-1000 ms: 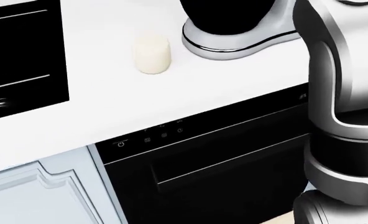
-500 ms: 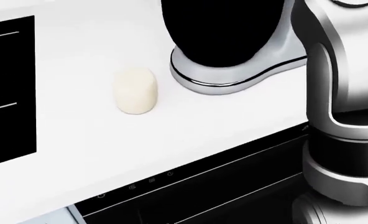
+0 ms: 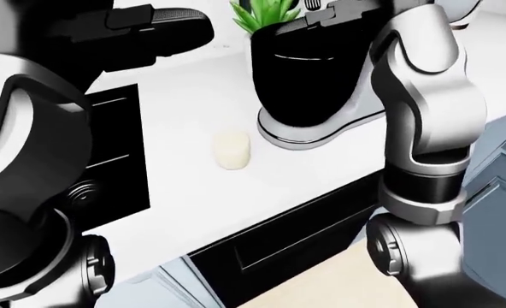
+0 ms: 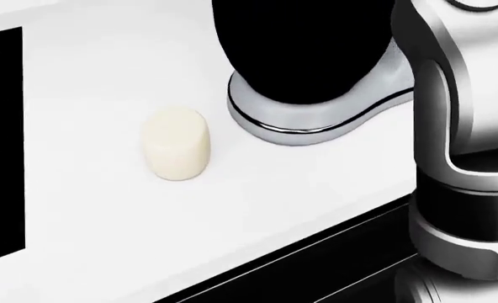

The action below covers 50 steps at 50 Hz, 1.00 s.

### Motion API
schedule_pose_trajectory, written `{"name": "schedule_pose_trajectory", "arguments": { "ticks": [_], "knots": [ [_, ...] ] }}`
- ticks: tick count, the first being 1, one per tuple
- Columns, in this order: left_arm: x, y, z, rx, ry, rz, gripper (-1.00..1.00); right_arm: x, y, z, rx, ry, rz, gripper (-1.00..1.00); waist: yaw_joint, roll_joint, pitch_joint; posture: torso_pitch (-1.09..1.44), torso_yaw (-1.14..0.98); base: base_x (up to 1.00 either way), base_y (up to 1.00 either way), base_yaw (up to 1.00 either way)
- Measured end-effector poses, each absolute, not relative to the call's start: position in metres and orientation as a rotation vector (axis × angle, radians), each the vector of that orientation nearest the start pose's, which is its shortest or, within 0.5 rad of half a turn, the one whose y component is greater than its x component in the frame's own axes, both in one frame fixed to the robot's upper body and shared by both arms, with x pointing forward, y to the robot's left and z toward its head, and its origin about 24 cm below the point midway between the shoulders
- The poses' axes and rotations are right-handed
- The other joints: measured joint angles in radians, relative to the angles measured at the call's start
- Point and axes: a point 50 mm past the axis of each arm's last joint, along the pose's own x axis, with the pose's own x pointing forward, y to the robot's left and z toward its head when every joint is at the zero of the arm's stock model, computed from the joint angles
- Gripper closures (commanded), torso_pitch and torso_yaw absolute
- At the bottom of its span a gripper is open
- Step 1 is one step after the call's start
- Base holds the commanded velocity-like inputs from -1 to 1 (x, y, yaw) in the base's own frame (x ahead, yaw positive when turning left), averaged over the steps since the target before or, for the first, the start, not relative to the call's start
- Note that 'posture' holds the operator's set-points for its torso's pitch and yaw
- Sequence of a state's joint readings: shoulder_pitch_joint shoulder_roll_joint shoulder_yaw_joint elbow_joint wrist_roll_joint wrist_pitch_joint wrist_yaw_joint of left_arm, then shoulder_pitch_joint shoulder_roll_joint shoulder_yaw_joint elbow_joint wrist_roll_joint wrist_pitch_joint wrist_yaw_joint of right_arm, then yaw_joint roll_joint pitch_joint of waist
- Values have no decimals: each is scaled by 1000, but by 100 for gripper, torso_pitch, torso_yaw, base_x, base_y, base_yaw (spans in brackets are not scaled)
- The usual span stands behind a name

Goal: Place the cheese in the stand mixer bowl.

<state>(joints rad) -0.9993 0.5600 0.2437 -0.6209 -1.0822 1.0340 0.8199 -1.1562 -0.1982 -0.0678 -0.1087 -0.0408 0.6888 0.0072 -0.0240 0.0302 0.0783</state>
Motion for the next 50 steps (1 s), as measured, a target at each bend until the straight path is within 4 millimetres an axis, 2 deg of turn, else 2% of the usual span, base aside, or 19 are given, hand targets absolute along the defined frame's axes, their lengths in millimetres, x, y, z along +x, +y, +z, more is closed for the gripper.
{"name": "schedule_pose_trajectory", "arguments": {
  "ticks": [12,19,21,24,26,28,33,36,37,38,39,42,46,50],
  "knots": [
    [239,161,356,-130,-478,22,-100,324,-111,358,-209,-558,66,-100,-4,3,5,0,0,0,0,1],
    [237,159,357,-126,-488,8,-100,324,-114,359,-210,-563,53,-100,14,22,-21,0,0,0,0,14],
    [236,159,358,-129,-496,10,-100,323,-113,360,-210,-573,56,-100,15,28,-21,0,0,0,0,19],
    [238,162,357,-133,-486,27,-100,323,-108,359,-213,-569,76,-100,28,16,-18,0,0,0,0,19],
    [240,164,355,-136,-471,46,-100,324,-103,357,-218,-558,97,-100,32,27,-10,0,0,0,0,19],
    [241,165,354,-134,-464,54,-100,325,-102,355,-221,-547,108,-100,32,29,-13,0,0,0,0,31],
    [237,162,358,-130,-489,31,-100,323,-109,360,-210,-565,74,-100,22,-15,-11,0,0,0,0,32],
    [236,163,359,-134,-492,35,-100,322,-109,362,-210,-577,71,-100,20,-62,-19,0,0,0,0,32],
    [236,162,359,-136,-493,33,-100,322,-110,362,-212,-579,69,-100,15,-71,-25,0,0,0,0,32],
    [237,161,357,-135,-485,26,-100,322,-112,361,-211,-577,64,-100,11,-61,-18,0,0,0,0,32],
    [238,159,354,-128,-473,17,-100,323,-114,358,-209,-566,57,-100,14,-62,-17,0,0,0,0,33],
    [239,157,353,-117,-458,5,-100,327,-116,355,-208,-538,47,-100,30,-57,-23,0,0,0,0,32],
    [237,159,358,-129,-486,16,-100,325,-113,358,-210,-556,56,-100,36,-20,-20,0,0,0,0,32],
    [237,158,357,-128,-487,10,-100,325,-114,359,-209,-559,51,-100,22,28,-19,0,0,0,0,32]
  ]
}}
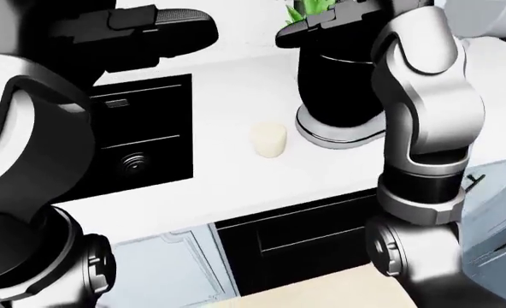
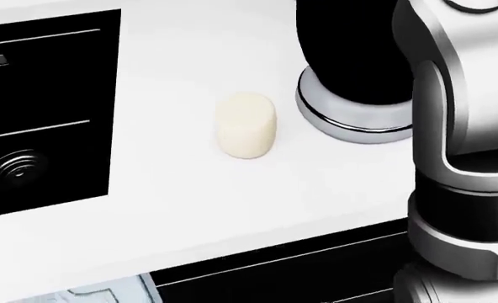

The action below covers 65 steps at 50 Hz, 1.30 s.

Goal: Place the cheese in the stand mixer bowl.

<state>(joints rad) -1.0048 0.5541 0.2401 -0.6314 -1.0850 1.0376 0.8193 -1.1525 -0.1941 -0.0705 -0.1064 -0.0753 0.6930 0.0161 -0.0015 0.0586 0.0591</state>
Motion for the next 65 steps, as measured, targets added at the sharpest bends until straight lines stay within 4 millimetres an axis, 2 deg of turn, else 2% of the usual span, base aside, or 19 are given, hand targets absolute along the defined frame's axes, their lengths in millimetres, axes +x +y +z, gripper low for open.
{"name": "schedule_pose_trajectory", "arguments": {
  "ticks": [2,4,6,8,13,16,17,18,19,21,23,27,31,33,36,38,53,60,65],
  "knots": [
    [237,159,357,-128,-483,14,-100,325,-113,360,-209,-561,53,-100,-4,33,-5,0,0,0,0,32],
    [239,163,355,-132,-471,32,-100,325,-108,356,-212,-550,71,-100,6,13,2,0,0,0,0,32],
    [241,165,353,-133,-461,50,-100,326,-104,353,-219,-538,95,-100,9,11,0,0,0,0,0,32],
    [241,164,355,-132,-465,50,-100,327,-103,354,-219,-537,100,-100,8,-4,-7,0,0,0,0,32],
    [238,163,357,-134,-489,38,-100,322,-107,361,-212,-575,78,-100,4,-48,-3,0,0,0,0,32],
    [238,163,358,-134,-488,40,-100,322,-107,361,-213,-578,77,-100,4,-92,-5,0,0,0,0,32],
    [238,162,358,-136,-489,35,-100,323,-108,361,-214,-577,74,-100,0,-98,-9,0,0,0,0,31],
    [238,160,356,-134,-483,27,-100,323,-110,360,-213,-574,67,-100,-7,-85,-1,0,0,0,0,32],
    [239,158,354,-127,-473,16,-100,324,-113,358,-210,-563,58,-100,-7,-84,3,0,0,0,0,31],
    [240,155,352,-115,-458,0,-100,327,-116,354,-208,-537,43,-100,0,-85,0,0,0,0,0,32],
    [240,156,353,-117,-461,1,-100,328,-115,355,-210,-532,43,-100,8,-72,-3,0,0,0,0,32],
    [238,158,357,-127,-486,13,-100,324,-112,359,-212,-560,54,-100,8,-31,0,0,0,0,0,32],
    [237,160,357,-129,-491,20,-100,324,-110,361,-213,-568,60,-100,-9,26,-2,0,0,0,4,8],
    [237,162,357,-134,-493,33,-100,324,-107,359,-214,-567,74,-100,-14,0,13,0,0,0,0,0],
    [240,163,355,-134,-475,44,-100,327,-105,356,-213,-546,90,-100,-14,-32,22,0,0,0,0,0],
    [241,162,354,-130,-466,42,-100,329,-106,354,-212,-532,89,-100,-14,-44,24,0,0,0,0,0],
    [239,159,355,-128,-475,25,-100,327,-102,355,-241,-514,117,-100,-12,-27,13,0,0,0,0,0],
    [239,159,355,-127,-474,25,-100,324,-97,352,-316,-473,165,-100,-15,-26,16,0,0,0,0,0],
    [240,159,355,-127,-473,25,-100,320,-85,346,-406,-433,233,-100,-18,-25,16,0,0,0,0,0]
  ]
}}
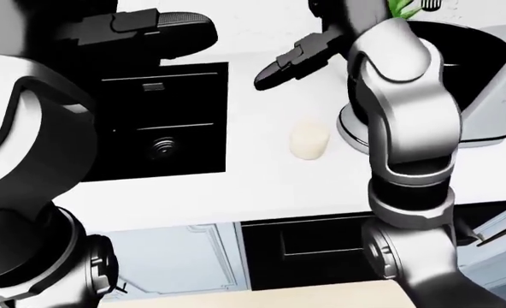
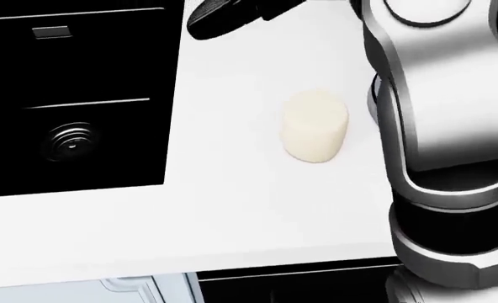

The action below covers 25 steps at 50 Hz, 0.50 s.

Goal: Place the cheese in the stand mixer bowl.

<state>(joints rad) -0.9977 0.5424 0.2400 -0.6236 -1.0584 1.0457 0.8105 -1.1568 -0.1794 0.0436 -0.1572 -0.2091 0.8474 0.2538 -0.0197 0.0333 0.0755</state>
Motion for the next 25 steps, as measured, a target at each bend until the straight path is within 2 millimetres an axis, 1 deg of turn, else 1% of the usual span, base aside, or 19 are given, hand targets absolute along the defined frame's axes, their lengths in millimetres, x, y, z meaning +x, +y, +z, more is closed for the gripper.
{"name": "schedule_pose_trajectory", "arguments": {
  "ticks": [4,7,13,18,25],
  "knots": [
    [240,159,355,-126,-473,22,-100,319,-75,341,-459,-404,277,-100,-1,2,1,0,0,0,0,0],
    [240,159,355,-126,-474,23,-100,317,-72,339,-487,-395,289,-100,-1,3,3,0,0,0,0,0],
    [240,159,355,-127,-474,26,-100,309,-62,334,-579,-374,331,-100,-4,6,2,0,0,0,0,0],
    [239,158,355,-125,-474,21,-100,307,-54,325,-642,-334,381,-100,-6,9,1,0,0,0,0,0],
    [240,159,354,-127,-472,25,-100,307,-49,309,-703,-257,433,-100,-8,15,1,0,0,0,0,0]
  ]
}}
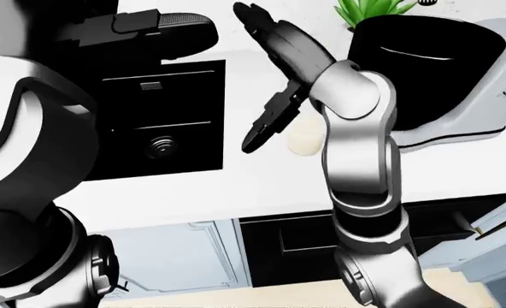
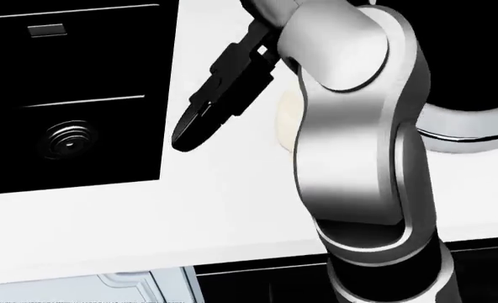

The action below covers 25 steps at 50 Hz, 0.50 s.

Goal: Place the cheese in the stand mixer bowl.

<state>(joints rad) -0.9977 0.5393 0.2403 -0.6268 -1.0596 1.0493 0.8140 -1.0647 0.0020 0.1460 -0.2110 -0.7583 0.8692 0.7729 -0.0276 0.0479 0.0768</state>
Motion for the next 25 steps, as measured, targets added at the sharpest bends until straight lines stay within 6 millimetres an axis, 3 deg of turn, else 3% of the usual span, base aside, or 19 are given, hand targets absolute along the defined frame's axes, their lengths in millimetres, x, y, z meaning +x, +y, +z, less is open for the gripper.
{"name": "schedule_pose_trajectory", "arguments": {
  "ticks": [10,25],
  "knots": [
    [240,159,354,-127,-472,25,-100,305,-52,297,-766,-187,458,-100,-3,5,-3,0,0,0,0,0],
    [240,158,353,-125,-468,20,-100,301,-61,295,-871,-140,414,-100,-7,10,-5,0,0,0,0,0]
  ]
}}
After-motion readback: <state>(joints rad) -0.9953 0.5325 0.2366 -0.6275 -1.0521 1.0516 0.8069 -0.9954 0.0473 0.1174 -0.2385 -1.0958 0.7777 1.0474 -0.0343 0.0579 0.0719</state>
